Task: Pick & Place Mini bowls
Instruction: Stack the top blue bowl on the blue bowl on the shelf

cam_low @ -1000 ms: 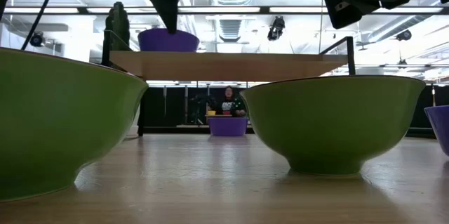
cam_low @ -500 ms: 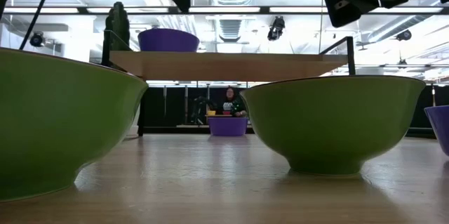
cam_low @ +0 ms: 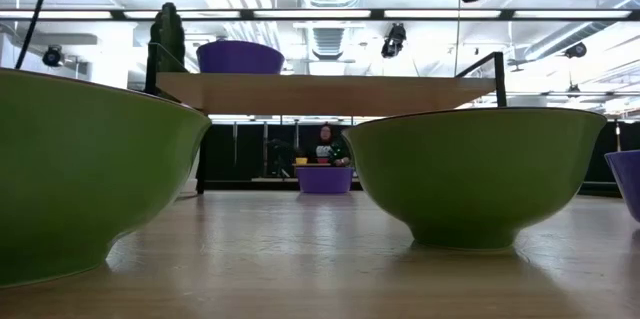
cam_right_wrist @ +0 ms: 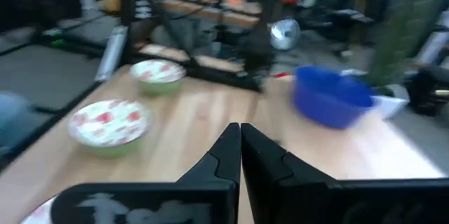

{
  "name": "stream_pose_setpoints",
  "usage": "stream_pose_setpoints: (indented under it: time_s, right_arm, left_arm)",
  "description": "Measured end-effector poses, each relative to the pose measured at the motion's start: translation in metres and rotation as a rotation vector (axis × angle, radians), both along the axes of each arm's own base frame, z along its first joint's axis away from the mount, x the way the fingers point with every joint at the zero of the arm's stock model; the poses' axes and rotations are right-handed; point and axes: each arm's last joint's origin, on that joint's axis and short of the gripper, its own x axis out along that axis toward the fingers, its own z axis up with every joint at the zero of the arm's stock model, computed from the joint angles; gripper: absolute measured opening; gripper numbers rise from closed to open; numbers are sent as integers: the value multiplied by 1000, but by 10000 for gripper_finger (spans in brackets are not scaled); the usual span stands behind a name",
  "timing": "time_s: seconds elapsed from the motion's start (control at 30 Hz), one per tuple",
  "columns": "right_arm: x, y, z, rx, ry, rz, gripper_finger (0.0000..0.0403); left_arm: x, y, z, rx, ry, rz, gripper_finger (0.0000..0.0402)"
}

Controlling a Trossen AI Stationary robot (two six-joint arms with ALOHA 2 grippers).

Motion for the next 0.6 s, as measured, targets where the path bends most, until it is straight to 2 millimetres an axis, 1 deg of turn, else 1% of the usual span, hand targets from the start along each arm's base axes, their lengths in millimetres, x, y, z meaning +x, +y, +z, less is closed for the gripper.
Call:
stream_pose_setpoints:
  time_s: [0.13, 0.37, 0.5, 0.6]
  right_arm:
    - [4, -11, 5, -24, -12, -60, 31]
    - [12, -36, 17, -23, -13, -172, 100]
    - [16, -49, 36, -62, -49, -219, 129]
    - [19, -60, 57, -70, -70, -266, 137]
  left_arm:
    - [-16, -4, -10, 6, -95, -42, 94]
    - [-64, -11, -17, -9, -339, -130, 94]
    - [-91, -9, -26, 0, -457, -169, 94]
    - [-107, -6, -32, -12, -512, -173, 94]
